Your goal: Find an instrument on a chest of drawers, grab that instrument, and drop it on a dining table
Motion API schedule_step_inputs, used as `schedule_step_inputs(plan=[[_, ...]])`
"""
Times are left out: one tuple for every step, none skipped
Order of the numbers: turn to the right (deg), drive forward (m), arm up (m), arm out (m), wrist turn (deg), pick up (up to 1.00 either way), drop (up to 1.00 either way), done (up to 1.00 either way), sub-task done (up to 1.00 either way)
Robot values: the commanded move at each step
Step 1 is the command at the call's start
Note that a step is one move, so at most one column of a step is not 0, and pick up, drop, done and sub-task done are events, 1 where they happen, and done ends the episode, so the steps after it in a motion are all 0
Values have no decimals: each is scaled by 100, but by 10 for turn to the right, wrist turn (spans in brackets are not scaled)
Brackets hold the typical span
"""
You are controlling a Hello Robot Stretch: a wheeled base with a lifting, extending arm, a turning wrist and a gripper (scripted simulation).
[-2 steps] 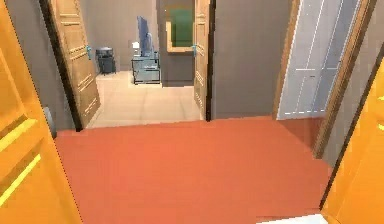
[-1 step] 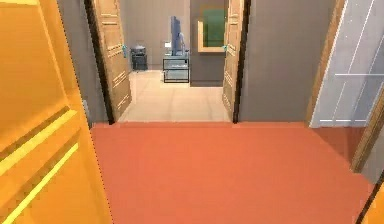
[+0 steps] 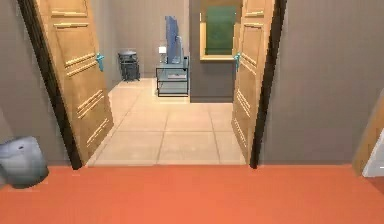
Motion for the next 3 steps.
schedule_step_inputs(plan=[[0,100,0,0,0,0,0,0,0],[0,100,0,0,0,0,0,0,0],[-30,0,0,0,0,0,0,0,0]])
